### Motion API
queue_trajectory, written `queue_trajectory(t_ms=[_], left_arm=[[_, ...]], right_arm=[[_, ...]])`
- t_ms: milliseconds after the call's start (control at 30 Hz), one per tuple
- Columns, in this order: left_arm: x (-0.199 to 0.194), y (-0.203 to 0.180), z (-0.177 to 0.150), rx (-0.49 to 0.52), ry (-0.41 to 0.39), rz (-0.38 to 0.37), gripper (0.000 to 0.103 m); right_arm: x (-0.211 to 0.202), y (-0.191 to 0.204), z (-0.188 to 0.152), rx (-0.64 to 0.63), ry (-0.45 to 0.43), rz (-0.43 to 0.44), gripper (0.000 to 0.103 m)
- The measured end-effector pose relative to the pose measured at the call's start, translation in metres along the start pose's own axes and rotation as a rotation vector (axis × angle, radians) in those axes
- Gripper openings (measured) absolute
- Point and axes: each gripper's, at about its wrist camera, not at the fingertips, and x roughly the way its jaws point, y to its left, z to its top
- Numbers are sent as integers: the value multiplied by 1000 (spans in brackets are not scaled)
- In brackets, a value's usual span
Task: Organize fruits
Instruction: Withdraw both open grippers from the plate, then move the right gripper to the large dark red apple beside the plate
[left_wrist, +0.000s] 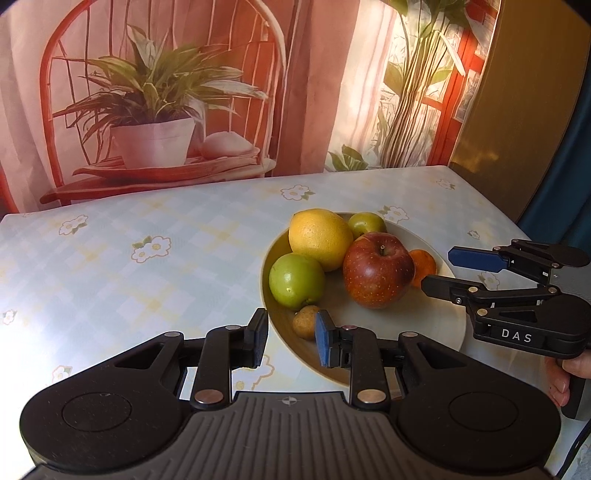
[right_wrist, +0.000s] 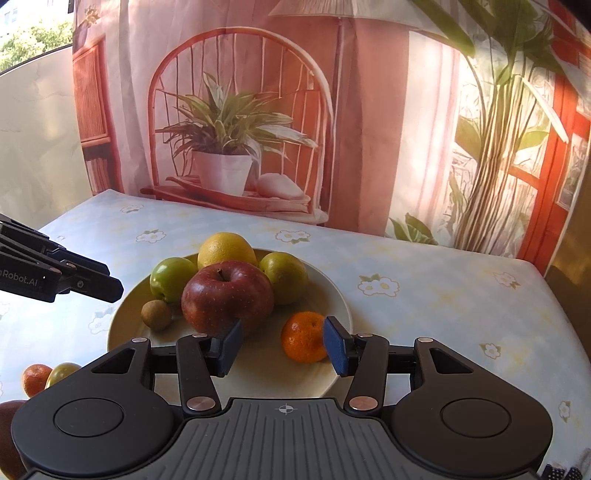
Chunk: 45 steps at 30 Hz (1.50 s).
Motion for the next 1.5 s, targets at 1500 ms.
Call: queue_trajectory(t_ms=[1500], left_arm=[[-125,-18,-102,-90,-82,10,37]], right_arm=[[-140,92,-78,32,-3,160,46]])
